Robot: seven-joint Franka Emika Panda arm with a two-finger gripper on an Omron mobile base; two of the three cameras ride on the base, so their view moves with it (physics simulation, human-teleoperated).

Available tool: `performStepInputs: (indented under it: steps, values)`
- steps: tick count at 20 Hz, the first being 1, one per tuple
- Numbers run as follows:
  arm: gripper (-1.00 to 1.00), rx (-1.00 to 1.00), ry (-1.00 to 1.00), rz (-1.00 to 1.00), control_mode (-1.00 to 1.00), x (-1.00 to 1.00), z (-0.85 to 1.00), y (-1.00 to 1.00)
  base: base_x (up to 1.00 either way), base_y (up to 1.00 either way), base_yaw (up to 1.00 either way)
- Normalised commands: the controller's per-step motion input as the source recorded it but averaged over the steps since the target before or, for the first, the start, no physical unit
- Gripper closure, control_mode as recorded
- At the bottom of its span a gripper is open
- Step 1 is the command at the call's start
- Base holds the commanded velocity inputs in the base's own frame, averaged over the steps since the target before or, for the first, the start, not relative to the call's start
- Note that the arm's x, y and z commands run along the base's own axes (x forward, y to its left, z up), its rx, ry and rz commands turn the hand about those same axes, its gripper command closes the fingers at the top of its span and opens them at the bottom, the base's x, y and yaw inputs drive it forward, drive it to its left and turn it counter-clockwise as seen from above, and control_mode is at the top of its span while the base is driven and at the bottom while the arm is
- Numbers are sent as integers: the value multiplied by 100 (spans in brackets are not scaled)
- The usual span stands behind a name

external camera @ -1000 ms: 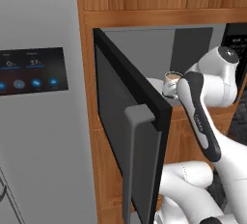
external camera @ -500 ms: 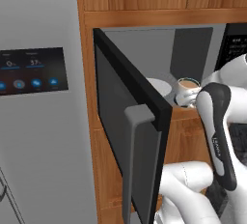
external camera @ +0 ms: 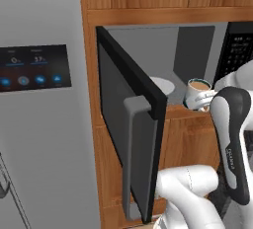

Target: Pick the cup of tea, navigate to the dining table, and place it on the saucer.

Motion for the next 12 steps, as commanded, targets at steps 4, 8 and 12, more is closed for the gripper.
performStepInputs:
  steps: [4,8,12]
  values:
    - [100,0,0,0,100,0,0,0,-47,-31,21]
    - [100,0,0,0,100,0,0,0,-50,-42,26]
    - [100,0,0,0,100,0,0,0,-47,-48,31]
